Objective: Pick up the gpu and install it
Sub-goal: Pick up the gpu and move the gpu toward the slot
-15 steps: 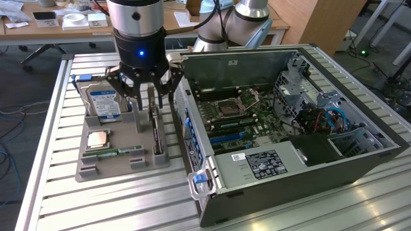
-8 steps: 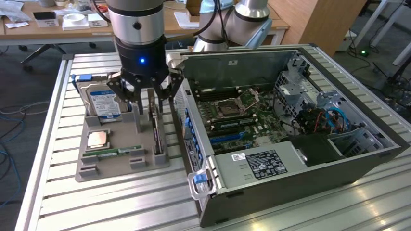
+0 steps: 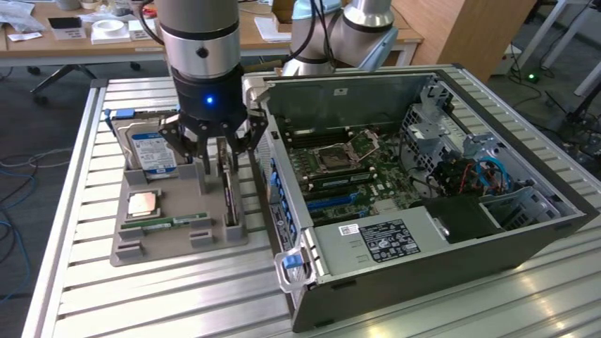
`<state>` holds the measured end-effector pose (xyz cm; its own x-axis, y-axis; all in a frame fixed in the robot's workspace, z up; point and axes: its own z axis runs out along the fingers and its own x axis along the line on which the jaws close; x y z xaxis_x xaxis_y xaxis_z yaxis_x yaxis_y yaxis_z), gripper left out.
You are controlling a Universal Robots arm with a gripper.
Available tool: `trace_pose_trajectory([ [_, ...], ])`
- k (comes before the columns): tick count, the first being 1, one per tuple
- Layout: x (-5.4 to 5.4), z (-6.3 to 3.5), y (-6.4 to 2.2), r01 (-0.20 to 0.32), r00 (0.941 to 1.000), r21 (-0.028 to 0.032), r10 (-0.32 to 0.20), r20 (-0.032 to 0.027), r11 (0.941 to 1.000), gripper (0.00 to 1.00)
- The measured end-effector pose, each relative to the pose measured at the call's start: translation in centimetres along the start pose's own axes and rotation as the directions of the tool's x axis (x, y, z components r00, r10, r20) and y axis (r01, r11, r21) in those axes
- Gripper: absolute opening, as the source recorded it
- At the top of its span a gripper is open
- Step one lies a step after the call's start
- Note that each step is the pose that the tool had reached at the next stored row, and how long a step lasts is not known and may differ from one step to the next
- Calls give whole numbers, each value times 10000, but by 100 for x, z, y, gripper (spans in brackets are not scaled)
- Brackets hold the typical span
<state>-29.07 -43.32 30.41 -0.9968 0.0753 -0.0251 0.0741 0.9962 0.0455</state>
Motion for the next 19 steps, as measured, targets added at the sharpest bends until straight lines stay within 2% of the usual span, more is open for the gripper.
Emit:
trace_pose_trajectory([
  [12, 5, 217, -8, 0, 10000, -1, 0, 9, 10000, 47],
  [19, 8, 234, 4, -3, 10000, -2, 3, 12, 10000, 47],
])
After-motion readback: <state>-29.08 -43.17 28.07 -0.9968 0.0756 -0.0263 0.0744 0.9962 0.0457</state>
